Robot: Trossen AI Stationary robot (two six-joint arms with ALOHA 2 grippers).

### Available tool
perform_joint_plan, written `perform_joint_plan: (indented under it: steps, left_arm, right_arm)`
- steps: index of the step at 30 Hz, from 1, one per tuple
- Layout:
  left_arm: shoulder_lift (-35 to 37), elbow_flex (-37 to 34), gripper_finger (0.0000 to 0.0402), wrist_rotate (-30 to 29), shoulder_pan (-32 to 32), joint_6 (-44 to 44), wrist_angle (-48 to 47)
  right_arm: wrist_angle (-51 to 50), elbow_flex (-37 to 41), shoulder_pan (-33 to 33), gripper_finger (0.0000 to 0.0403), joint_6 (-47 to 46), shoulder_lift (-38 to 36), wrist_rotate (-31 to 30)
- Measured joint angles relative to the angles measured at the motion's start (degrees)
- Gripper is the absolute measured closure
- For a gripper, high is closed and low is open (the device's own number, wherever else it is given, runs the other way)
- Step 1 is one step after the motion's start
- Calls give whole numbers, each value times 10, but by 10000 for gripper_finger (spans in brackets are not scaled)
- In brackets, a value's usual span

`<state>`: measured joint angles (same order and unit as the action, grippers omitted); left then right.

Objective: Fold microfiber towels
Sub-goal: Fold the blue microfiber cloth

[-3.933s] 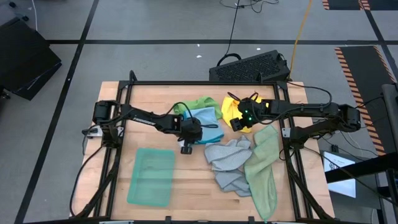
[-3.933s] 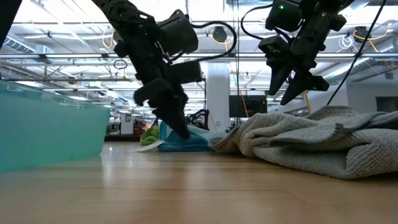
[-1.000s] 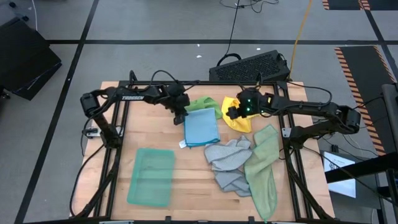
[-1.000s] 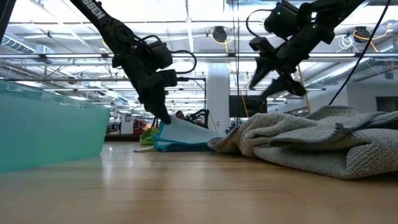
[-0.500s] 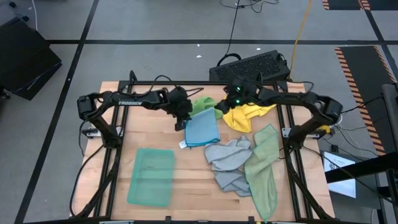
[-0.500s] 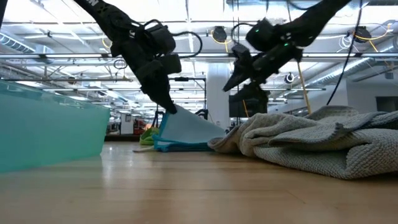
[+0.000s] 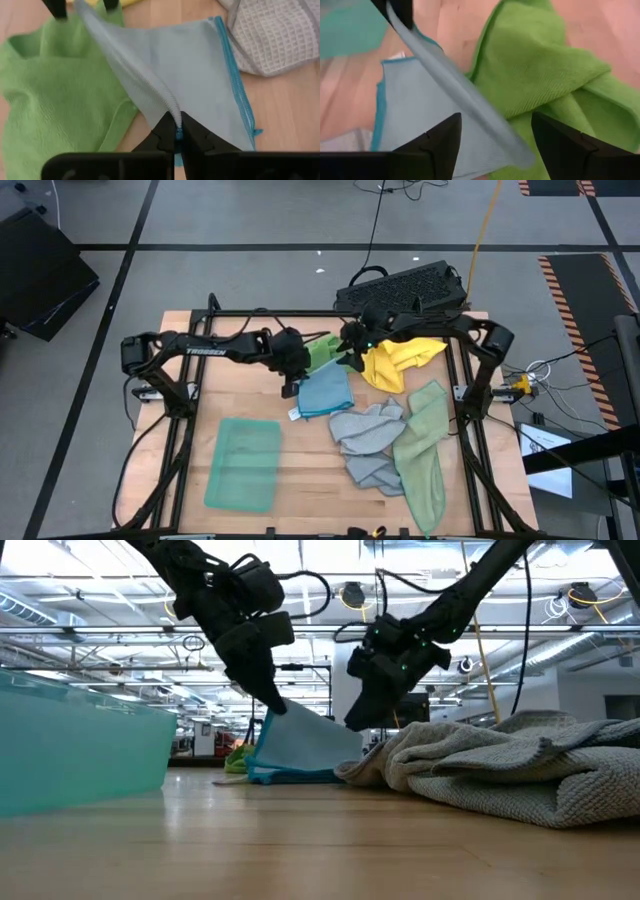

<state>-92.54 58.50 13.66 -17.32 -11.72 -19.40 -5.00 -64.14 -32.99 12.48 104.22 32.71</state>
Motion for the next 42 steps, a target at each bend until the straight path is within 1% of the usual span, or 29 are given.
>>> perform_joint_plan:
  steps: [2, 7, 11, 13, 16, 18, 22, 25, 26, 28, 31, 34, 37, 41, 42]
  left_arm:
    - [0, 0, 386, -2, 6, -4, 0]
    - [0, 0, 395, -2, 13, -2, 0]
    - [0, 0, 384, -9, 15, -1, 0]
    - [0, 0, 386, -13, 16, -2, 0]
    - [0, 0, 395, -7, 16, -1, -1]
    - [0, 0, 393, -7, 16, 0, -2]
    - [0, 0, 381, -15, 16, 0, -2]
    - [0, 0, 390, -17, 15, 0, -2]
    - [0, 0, 394, -16, 14, 2, -3]
    - [0, 0, 394, -16, 13, 15, -6]
    - [0, 0, 385, -17, 17, 29, -11]
    - [0, 0, 388, -17, 28, 36, -11]
    - [0, 0, 395, -16, 42, 55, -10]
    - [0, 0, 383, -17, 67, 63, -8]
    - [0, 0, 383, -17, 73, 63, -6]
  right_arm:
    - [5, 0, 0, 178, 16, 7, -11]
    - [4, 0, 0, 192, 63, 22, -11]
    - [5, 0, 0, 210, 71, 38, -11]
    - [7, 0, 0, 225, 71, 47, -11]
    - [8, 0, 0, 259, 64, 51, -11]
    - [11, 0, 0, 287, 62, 49, -11]
    - [9, 0, 0, 348, 54, 31, -11]
    - [7, 0, 1, 390, 47, 14, -13]
    - [1, 0, 1, 395, 44, 8, -15]
    - [-6, 0, 5, 392, 32, -8, -31]
    - [-22, 0, 14, 391, 21, -32, -43]
    - [-52, 0, 34, 398, 11, -48, -58]
    - [-79, 0, 59, 396, 6, -53, -96]
    - [-88, 0, 86, 394, 6, -53, -110]
    - [-92, 0, 92, 395, 6, -53, -122]
